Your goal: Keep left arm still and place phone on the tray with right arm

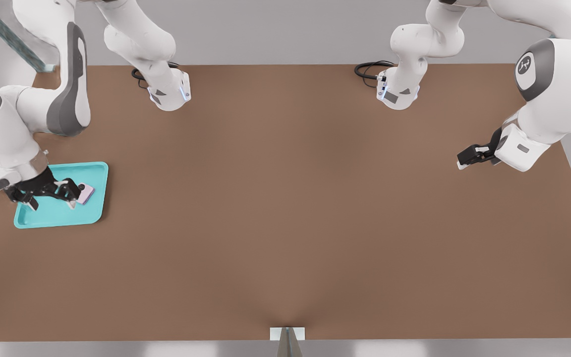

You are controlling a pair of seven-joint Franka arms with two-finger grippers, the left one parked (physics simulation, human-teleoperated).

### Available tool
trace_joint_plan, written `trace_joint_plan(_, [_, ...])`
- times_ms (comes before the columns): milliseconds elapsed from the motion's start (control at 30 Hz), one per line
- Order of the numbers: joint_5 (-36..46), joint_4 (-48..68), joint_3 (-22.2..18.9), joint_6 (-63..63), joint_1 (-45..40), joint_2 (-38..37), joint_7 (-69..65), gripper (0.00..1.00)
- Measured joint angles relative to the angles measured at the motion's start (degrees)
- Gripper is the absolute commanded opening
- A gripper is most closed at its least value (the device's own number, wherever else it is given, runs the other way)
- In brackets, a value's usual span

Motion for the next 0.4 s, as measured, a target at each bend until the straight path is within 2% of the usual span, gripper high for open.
trace_joint_plan(67, [0.9, 19.2, -4.2, -10.4, 15.8, 6.5, 1.7, 1.0])
trace_joint_plan(100, [1.5, 22.9, -5.2, -14.3, 17.8, 8.0, 2.5, 1.0])
trace_joint_plan(233, [2.7, 24.3, -6.0, -24.4, 13.0, 8.6, 5.2, 1.0])
trace_joint_plan(400, [3.1, 23.5, -5.9, -30.3, 13.2, 7.9, 7.2, 1.0])
